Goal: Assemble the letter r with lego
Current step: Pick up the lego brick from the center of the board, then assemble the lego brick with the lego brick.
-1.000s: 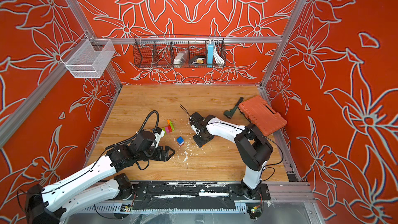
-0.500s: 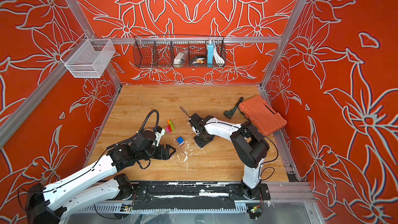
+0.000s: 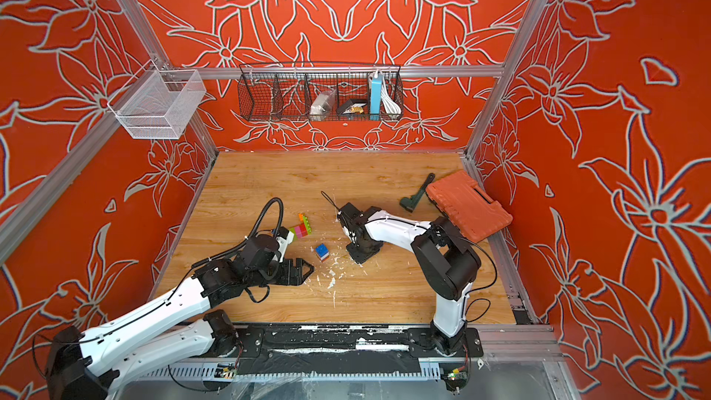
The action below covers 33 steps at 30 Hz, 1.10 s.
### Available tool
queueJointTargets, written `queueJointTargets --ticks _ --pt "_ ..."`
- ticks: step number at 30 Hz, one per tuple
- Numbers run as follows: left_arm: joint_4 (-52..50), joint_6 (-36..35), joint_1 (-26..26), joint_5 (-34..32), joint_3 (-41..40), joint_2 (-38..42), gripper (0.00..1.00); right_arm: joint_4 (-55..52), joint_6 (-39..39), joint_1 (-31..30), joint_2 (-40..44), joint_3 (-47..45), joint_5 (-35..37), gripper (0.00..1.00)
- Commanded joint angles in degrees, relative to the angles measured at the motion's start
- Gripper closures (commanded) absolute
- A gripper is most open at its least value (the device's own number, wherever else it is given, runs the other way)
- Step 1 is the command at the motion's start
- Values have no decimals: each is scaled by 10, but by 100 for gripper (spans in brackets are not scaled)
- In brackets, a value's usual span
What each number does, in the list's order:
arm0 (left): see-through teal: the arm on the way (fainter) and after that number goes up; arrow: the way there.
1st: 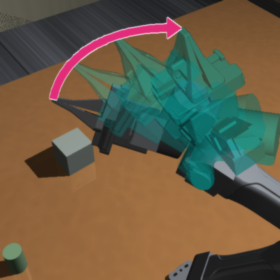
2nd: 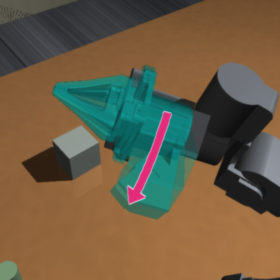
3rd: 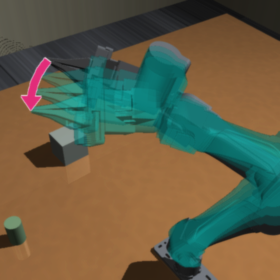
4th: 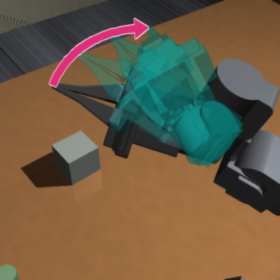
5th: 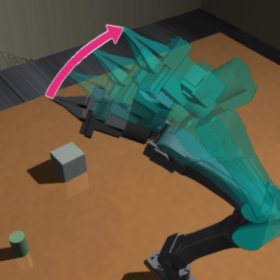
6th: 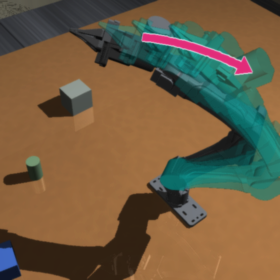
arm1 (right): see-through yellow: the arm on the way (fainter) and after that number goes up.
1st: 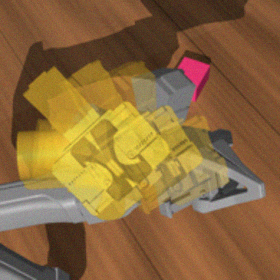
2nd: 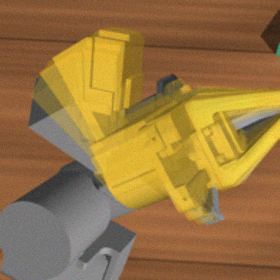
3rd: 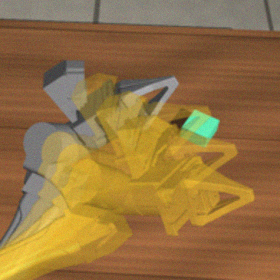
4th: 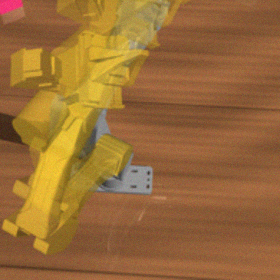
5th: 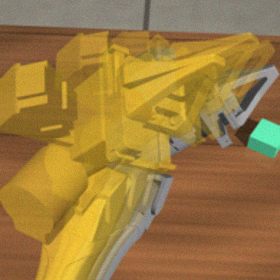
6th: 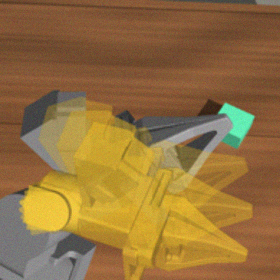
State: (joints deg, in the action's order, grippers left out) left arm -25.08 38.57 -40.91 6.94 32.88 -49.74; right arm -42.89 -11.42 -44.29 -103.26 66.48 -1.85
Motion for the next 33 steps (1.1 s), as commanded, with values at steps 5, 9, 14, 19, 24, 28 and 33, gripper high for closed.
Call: queueJointTargets --ticks 5,9,14,19,24,28,33 --pt "89 31 120 115 -47 -4 15 -40 -64 -9 85 51 -1 100" --pt "135 46 185 177 -66 -17 16 -32 -62 -31 90 84 -36 100" --pt "195 77 245 241 -91 -36 18 -84 -81 -47 42 175 -65 100" --pt "233 101 289 275 -115 -45 19 -177 -66 -78 -49 290 -59 100" --pt "249 114 330 302 -136 -45 19 -256 -75 -112 -113 383 1 100" --pt "264 127 361 321 -153 -45 20 -272 -86 -125 -144 418 10 100" --pt "278 144 388 335 -171 -45 20 -307 -96 -126 -185 468 12 100"
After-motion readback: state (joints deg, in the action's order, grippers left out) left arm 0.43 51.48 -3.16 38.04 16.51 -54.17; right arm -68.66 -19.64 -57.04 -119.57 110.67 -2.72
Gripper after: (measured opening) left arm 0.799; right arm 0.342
